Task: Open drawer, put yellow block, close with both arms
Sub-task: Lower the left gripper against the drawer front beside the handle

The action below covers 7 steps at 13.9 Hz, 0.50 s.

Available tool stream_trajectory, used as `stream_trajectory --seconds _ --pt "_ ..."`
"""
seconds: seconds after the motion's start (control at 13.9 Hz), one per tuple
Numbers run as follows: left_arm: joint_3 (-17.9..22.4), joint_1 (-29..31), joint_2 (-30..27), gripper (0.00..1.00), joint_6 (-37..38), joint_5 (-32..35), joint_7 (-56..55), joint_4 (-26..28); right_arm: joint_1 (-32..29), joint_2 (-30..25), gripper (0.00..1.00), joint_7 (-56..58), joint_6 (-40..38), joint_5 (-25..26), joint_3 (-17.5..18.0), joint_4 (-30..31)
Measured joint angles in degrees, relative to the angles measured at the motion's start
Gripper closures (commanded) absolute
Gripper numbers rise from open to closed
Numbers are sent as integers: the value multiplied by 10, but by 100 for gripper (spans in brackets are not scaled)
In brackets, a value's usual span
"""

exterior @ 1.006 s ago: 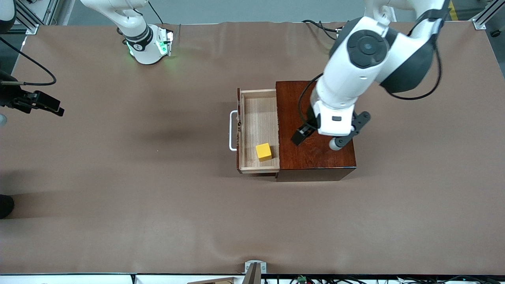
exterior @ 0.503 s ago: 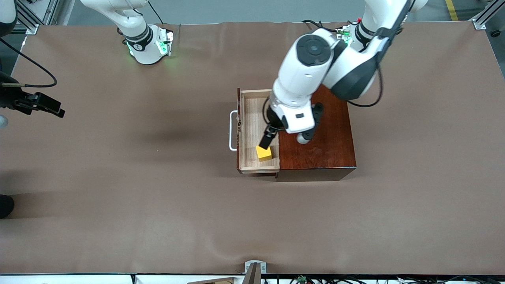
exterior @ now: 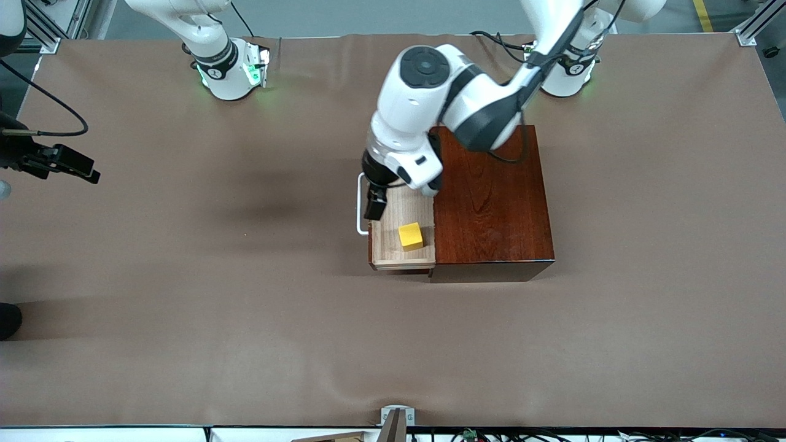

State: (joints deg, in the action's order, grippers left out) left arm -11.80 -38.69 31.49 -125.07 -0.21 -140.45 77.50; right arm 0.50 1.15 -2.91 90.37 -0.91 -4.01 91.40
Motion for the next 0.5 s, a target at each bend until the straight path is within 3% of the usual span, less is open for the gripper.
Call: stream_trajectory --seconds 0.22,0.5 --pt "42 -37 31 0 -16 1 -94 -12 0 0 0 0 12 0 0 -1" --pt "61 -54 72 0 -76 1 -104 -27 0 0 0 0 14 0 0 -1"
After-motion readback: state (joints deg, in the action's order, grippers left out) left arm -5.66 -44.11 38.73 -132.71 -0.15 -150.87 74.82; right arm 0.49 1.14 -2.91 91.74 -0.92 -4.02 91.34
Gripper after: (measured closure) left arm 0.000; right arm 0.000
